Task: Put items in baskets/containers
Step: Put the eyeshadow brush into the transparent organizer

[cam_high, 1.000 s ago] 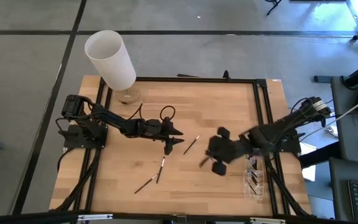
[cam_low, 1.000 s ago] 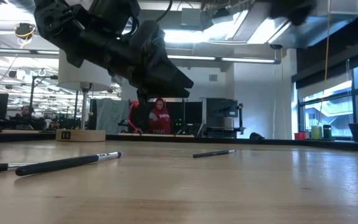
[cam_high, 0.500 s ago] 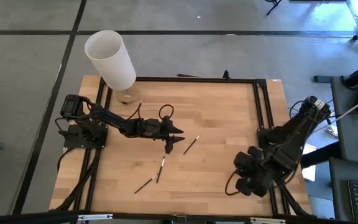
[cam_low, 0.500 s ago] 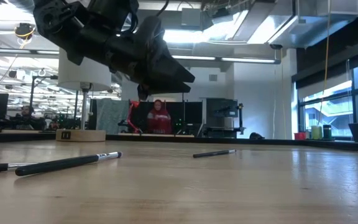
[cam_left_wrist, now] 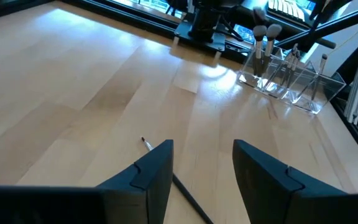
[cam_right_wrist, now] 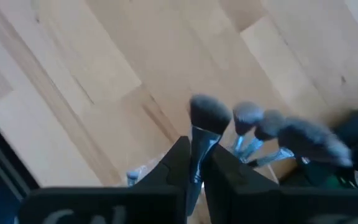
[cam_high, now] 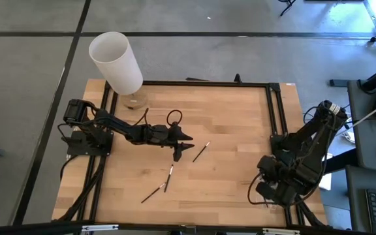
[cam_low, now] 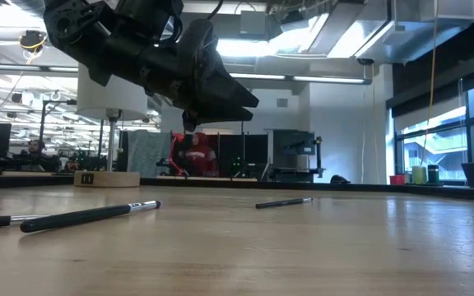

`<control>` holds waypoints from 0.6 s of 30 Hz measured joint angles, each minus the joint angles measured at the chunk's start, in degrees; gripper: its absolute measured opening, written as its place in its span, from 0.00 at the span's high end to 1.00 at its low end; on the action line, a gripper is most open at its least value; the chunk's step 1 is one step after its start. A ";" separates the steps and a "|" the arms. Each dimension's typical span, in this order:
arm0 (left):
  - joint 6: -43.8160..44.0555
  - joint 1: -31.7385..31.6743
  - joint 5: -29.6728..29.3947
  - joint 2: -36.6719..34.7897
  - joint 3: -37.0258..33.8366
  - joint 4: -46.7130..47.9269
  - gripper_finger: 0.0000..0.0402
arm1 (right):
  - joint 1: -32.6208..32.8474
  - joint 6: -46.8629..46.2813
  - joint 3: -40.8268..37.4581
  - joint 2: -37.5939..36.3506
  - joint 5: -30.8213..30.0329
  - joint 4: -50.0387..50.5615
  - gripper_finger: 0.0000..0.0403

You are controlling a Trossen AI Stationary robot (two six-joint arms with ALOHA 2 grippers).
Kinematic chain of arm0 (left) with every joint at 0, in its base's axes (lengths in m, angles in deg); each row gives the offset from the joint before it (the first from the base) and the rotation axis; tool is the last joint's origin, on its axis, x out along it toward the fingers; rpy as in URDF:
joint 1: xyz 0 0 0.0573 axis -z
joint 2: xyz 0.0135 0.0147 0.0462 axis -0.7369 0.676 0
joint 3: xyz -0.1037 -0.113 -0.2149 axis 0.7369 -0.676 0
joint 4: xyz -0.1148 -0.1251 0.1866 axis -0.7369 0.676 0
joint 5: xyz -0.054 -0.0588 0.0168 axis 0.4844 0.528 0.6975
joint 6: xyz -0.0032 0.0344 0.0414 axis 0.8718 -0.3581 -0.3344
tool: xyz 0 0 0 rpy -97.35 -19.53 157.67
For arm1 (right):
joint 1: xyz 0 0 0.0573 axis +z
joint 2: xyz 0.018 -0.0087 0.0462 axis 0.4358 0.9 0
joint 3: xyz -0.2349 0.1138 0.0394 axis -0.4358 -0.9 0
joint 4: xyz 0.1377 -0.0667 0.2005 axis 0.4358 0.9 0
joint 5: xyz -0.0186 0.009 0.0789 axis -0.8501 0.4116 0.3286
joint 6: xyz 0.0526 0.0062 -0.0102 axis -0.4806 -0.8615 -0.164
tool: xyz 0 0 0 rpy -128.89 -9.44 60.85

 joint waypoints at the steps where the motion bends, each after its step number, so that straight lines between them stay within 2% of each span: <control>1: 0.01 0.00 0.13 0.00 0.00 0.01 0.60 | 0.41 -0.20 -0.54 0.00 -0.70 -0.75 0.93; 5: 0.07 0.10 1.37 0.00 0.00 0.01 0.60 | 1.64 -0.63 -4.70 0.04 -0.48 -6.34 0.93; 9: 0.04 0.69 1.84 0.00 0.00 0.01 0.60 | 1.90 -0.80 -8.96 0.09 3.90 -11.58 0.90; 15: 0.00 0.74 1.61 0.00 0.00 0.05 0.60 | 1.88 -2.97 -9.87 0.09 6.24 -11.66 0.88; 18: 0.06 0.59 -1.54 0.44 0.02 1.23 0.60 | 1.88 -2.99 -9.44 0.09 6.26 -11.72 0.87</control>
